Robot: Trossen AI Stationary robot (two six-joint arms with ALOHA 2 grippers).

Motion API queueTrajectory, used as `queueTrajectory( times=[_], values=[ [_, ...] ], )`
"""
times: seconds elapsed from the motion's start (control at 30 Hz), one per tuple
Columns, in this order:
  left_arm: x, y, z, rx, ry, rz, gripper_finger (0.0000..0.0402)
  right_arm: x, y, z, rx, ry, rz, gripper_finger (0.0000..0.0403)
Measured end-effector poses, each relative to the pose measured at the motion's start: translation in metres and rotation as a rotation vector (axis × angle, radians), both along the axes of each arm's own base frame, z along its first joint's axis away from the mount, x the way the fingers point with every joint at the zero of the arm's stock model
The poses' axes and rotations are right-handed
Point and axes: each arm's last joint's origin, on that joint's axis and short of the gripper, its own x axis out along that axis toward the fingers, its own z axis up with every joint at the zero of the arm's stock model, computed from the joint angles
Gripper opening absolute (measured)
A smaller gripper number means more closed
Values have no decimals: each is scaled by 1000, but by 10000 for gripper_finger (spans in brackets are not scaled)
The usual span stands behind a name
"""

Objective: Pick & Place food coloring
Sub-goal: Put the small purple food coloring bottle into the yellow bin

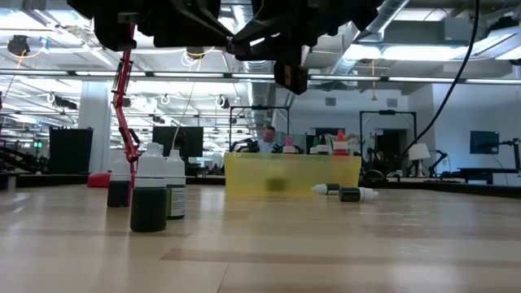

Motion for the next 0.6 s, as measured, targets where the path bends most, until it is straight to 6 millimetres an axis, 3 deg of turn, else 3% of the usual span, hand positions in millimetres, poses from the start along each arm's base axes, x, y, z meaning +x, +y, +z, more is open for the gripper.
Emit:
queueTrajectory(
  times=[0.3, 0.6],
  values=[
    [0, 0, -1, -4, 12, 3, 93, 0, 0, 0, 2, -1, 2, 58],
    [0, 0, -1, 10, 10, -5, 48, 0, 0, 0, 2, 0, 3, 59]
  ],
)
